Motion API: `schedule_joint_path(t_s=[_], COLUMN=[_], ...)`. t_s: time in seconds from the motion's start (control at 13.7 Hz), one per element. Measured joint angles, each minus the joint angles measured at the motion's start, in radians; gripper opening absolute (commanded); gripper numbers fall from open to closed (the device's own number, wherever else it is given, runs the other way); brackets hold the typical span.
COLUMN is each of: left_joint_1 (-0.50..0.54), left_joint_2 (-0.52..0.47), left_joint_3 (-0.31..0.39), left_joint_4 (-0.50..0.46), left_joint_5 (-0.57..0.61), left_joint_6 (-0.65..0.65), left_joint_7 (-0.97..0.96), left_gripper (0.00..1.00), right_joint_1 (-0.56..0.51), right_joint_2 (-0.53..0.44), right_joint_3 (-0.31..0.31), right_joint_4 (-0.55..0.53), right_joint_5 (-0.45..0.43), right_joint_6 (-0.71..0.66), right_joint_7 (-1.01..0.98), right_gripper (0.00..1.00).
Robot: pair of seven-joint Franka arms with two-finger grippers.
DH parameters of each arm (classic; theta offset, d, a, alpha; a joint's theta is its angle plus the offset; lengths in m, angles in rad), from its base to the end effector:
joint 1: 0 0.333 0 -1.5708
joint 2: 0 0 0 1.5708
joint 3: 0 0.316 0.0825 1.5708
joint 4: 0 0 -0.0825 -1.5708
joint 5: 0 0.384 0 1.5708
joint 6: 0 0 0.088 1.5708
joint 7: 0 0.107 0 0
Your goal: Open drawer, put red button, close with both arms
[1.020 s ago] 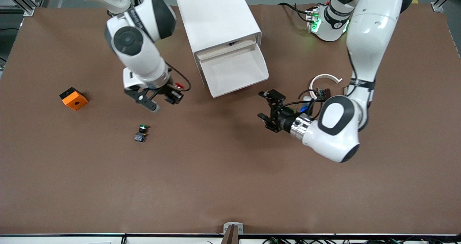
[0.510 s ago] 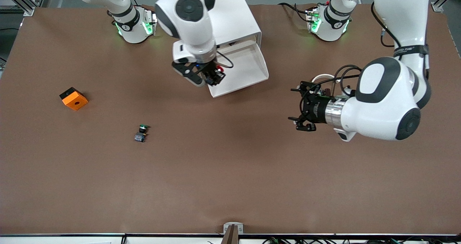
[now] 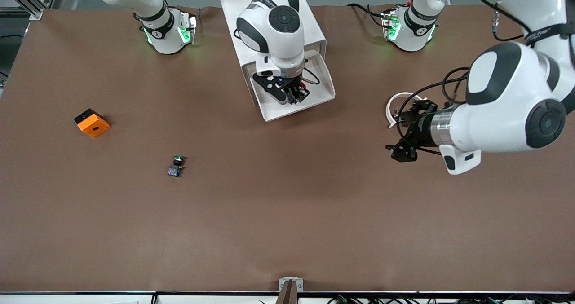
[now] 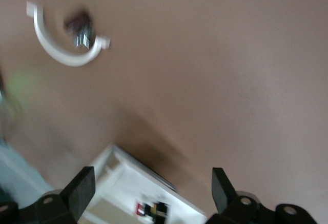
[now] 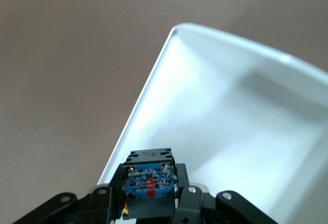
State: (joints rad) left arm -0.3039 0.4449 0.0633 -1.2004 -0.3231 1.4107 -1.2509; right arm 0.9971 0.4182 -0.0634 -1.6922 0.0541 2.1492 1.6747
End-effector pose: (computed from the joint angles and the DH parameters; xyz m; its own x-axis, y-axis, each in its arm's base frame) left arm 0.6301 -0.2031 0.5175 0.4937 0.7976 -0.3466 0.8194 -0.5602 -0.1219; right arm 0.3919 0.5405 0.3587 0.7224 -0.6911 -0.0247 -0.6915 -0.7214 -0.0372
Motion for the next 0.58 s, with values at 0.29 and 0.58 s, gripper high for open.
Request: schedule_joint_path(t_s=[0.29, 0.58], left_joint_1=[0.0, -0.012], left_joint_2=[-0.033, -0.039], left_joint_3=[-0.001, -0.029], left_joint_4=[-0.043, -0.12], left_joint_5=[0.062, 0.081], left_joint_6=[-0.003, 0.077], left_joint_7=[0.286, 0.388], left_gripper=[1.0, 1.0], right_joint_1=[0.032, 0.053], right_joint_2=[0.034, 0.035], right_joint_3=[0.0, 0.0], right_joint_4=[0.042, 0.046], right_joint_5=[0.0, 0.0], right_joint_6=[-0.001, -0.005], right_joint_7=[0.053, 0.063], right_gripper=[0.0, 0.0])
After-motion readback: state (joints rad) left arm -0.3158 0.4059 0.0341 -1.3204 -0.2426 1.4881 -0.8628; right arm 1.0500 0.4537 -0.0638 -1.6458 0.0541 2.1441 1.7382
